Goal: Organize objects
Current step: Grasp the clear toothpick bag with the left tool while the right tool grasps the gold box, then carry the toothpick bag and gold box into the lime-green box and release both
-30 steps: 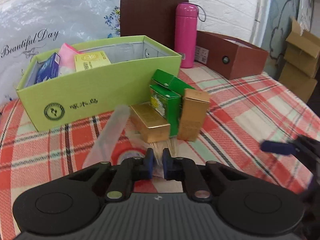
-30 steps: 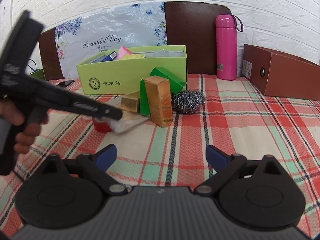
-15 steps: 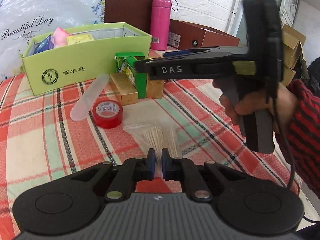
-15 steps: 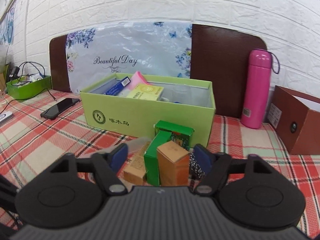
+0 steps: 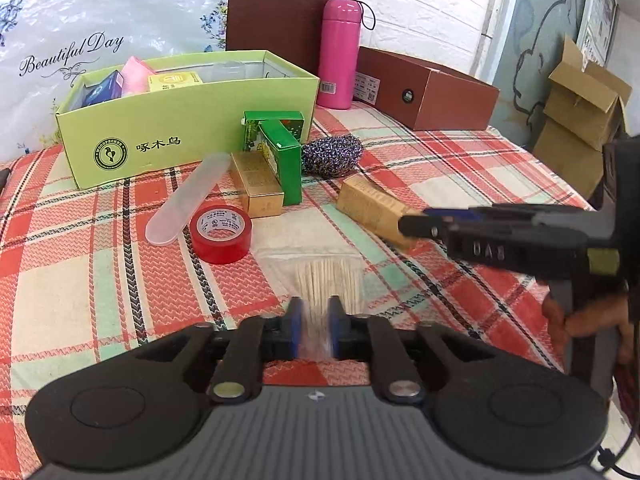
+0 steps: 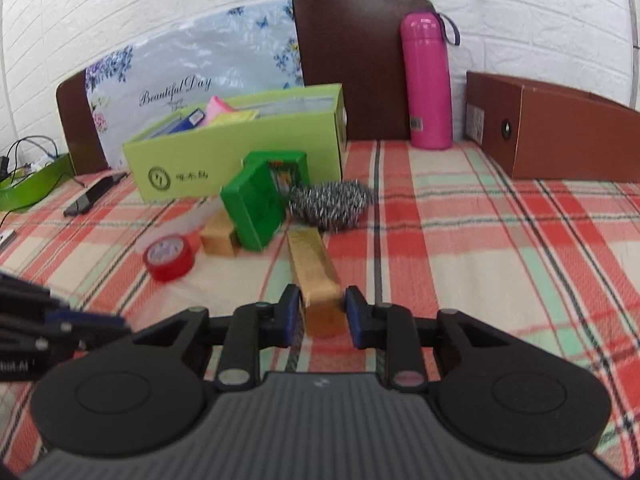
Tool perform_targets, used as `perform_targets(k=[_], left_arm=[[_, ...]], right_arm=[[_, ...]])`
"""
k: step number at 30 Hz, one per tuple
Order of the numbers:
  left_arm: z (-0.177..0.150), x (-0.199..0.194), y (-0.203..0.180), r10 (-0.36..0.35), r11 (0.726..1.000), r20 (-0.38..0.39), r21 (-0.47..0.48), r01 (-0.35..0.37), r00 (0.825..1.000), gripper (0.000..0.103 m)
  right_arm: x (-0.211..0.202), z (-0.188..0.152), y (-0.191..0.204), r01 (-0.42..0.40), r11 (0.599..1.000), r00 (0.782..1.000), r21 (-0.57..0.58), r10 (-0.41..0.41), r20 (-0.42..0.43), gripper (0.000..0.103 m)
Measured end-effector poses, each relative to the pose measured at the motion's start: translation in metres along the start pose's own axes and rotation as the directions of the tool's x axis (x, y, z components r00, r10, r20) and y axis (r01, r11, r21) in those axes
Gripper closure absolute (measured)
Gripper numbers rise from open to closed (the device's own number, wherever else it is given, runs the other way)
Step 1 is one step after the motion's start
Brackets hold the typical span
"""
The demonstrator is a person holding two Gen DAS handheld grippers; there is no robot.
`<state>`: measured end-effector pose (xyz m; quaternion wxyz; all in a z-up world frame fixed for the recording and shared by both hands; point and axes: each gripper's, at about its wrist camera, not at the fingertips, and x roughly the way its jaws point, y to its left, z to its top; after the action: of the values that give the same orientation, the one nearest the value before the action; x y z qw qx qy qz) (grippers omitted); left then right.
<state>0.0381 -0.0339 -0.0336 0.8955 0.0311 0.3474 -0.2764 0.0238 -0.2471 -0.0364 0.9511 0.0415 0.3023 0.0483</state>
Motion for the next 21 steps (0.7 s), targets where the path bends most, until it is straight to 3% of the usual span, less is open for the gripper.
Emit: perform_targets(k=[2,4,9,10,11,13,14,17,21], left_arm=[[0.000,0.002,-0.005,0.028,1.000,0.010,0.012,-0.028,1.000,0.042],[-0.002,0.004,-0.010,0.053,0.998,0.037,0.036,-0.055,0.998,0.034],[0.002,0.024,-0.017,0.062,0.997,0.009,0.050,-0.062,0.998,0.034],[0.002,0.028,-0.018,0.057,0.997,-0.001,0.051,-0.057,0.998,0.037],[0.002,0.031,-0.019,0.055,0.997,-0.009,0.053,-0.054,0.998,0.048],[-0.001,0.031,-0.022,0.083,0.993,0.005,0.082,-0.083,0.997,0.060],[-0.002,0.030,-0.021,0.084,0.993,0.005,0.085,-0.084,0.996,0.066],[-0.002,0.023,-0.011,0.062,0.997,-0.013,0.053,-0.061,0.998,0.076],[-0.006,0.008,0.001,0.098,0.994,-0.027,0.044,-0.096,0.995,0.077]], right_arm=[[0.003,-0.001,0.000,-0.003,1.000,1.000,-0.005,0.003,-0.004,0.063],[0.006,0.002,0.002,-0.009,1.000,1.000,-0.022,0.009,0.006,0.051],[0.022,0.013,0.007,-0.015,0.998,1.000,-0.060,0.016,0.025,0.051],[0.026,0.014,0.007,-0.016,0.998,1.000,-0.061,0.017,0.019,0.051],[0.028,0.014,0.007,-0.015,0.998,1.000,-0.060,0.016,0.008,0.052],[0.028,0.012,0.007,-0.006,0.998,1.000,-0.056,0.005,-0.014,0.071],[0.026,0.009,0.007,0.002,0.998,1.000,-0.057,-0.003,-0.021,0.074],[0.015,-0.002,0.006,0.002,1.000,0.999,-0.028,-0.003,-0.048,0.079],[-0.002,-0.012,0.014,-0.058,0.998,0.996,-0.015,0.056,-0.071,0.079]])
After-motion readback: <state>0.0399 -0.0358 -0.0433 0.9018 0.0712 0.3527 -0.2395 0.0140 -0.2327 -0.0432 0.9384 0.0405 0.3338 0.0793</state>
